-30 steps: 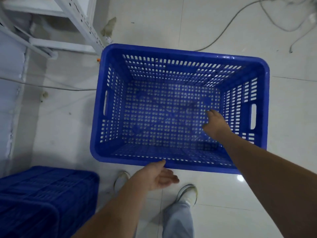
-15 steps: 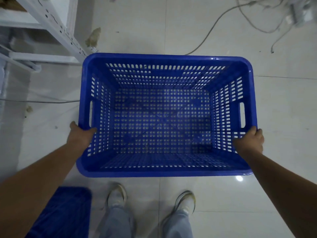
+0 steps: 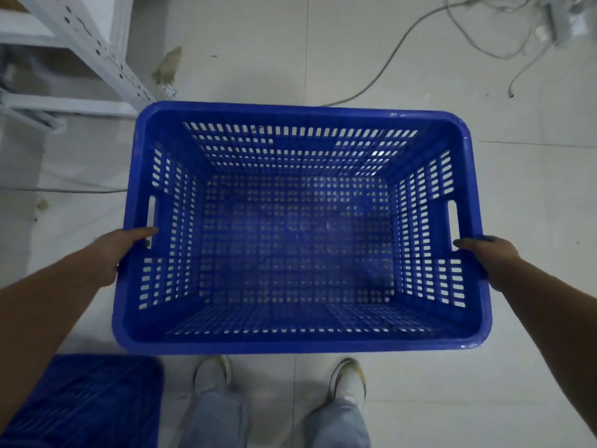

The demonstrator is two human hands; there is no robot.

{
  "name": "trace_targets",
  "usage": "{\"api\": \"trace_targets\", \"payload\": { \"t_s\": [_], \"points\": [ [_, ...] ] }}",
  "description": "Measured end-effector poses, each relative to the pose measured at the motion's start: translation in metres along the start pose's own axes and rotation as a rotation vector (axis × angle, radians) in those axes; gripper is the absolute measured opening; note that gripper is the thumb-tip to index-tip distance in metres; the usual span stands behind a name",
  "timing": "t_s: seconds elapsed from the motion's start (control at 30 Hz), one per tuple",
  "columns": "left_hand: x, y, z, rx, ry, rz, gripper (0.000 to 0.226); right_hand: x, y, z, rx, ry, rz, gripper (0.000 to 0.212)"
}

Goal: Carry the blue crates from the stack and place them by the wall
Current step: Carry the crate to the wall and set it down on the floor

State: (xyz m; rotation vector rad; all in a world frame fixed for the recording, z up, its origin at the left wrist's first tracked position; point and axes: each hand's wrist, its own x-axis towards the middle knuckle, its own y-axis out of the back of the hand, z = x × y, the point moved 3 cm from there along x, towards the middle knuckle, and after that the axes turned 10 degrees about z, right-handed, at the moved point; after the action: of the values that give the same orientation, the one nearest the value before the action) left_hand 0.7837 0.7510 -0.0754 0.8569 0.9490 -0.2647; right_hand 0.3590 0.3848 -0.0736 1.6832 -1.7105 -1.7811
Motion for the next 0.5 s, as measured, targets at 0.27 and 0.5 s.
{"api": "trace_targets", "payload": {
  "t_s": [0.27,0.5],
  "points": [
    [-0.028,0.048,0.003,0.103,-0.025,0.099,0.033,-0.025,0.043,0.010,-0.102,-0.050,-0.066,0.057],
    [-0.069,0.114,0.001,0.202,-0.124,0.049,0.037,-0.081,0.109,0.002,-0.062,0.021,-0.117,0.029]
  ]
}}
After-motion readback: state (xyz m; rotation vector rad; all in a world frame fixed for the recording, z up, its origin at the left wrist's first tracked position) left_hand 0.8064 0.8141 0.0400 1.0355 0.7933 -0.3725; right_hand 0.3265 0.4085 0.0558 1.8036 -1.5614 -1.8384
